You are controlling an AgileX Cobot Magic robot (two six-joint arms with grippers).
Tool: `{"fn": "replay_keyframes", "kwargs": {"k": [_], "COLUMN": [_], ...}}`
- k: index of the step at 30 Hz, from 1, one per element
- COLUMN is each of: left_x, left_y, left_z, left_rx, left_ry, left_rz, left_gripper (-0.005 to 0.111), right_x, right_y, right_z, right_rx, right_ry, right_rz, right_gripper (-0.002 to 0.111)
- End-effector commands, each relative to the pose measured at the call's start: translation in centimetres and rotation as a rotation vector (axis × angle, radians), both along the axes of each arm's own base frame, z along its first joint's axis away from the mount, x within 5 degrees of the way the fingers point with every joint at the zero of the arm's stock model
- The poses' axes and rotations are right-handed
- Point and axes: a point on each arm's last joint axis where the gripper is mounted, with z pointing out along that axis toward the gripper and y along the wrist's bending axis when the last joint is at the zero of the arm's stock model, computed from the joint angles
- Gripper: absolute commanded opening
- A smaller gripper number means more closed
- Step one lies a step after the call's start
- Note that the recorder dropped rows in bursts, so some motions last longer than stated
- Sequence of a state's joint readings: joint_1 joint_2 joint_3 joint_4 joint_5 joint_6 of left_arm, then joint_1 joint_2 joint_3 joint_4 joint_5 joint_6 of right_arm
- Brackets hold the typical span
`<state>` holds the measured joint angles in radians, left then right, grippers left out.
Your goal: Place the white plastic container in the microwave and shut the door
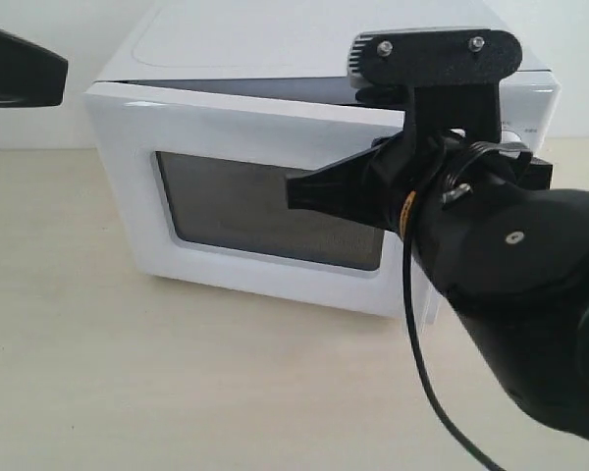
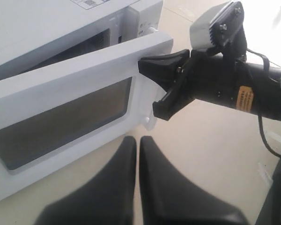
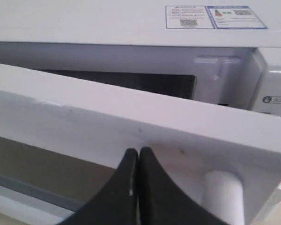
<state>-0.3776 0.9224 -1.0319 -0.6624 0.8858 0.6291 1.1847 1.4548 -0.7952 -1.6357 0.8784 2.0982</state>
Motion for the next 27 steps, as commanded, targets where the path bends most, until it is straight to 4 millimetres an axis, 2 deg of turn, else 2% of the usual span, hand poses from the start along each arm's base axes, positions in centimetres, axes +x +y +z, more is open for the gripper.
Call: {"fn": "replay_keyframes", "kwargs": {"k": [1,6,13,20,27], "left_x": [-0.2,-0.2,-0.2,-0.1,-0.1], "left_y": [0.0,0.0,0.0,0.0,0.0], "left_z": [0.3,0.3,0.4,0.4,0.4], "left_rx": [-0.02,-0.02,-0.022,-0.028,-0.028], "left_ry": [-0.005,-0.005,-0.009,-0.018,-0.018], "left_rz": [0.001,0.001,0.004,0.012,0.012], "left_gripper": [0.004,0.004,0.004,0.004,0.004], "right_x": [1.3,3.2,5.3,7.3,7.9], "right_y": [-0.8,-1.5,-0.7,-0.3,-1.0], "right_z": [-0.1,-0.3,-0.1,-1.0,-1.0], "right_rx": [-0.026,-0.04,-0.038,-0.052,-0.049], "right_ry": [-0.025,-0.032,-0.036,-0.011,-0.009], "right_rz": [-0.036,-0.072,-0.069,-0.093,-0.119], "right_gripper": [0.0,0.0,0.0,0.0,0.0]}}
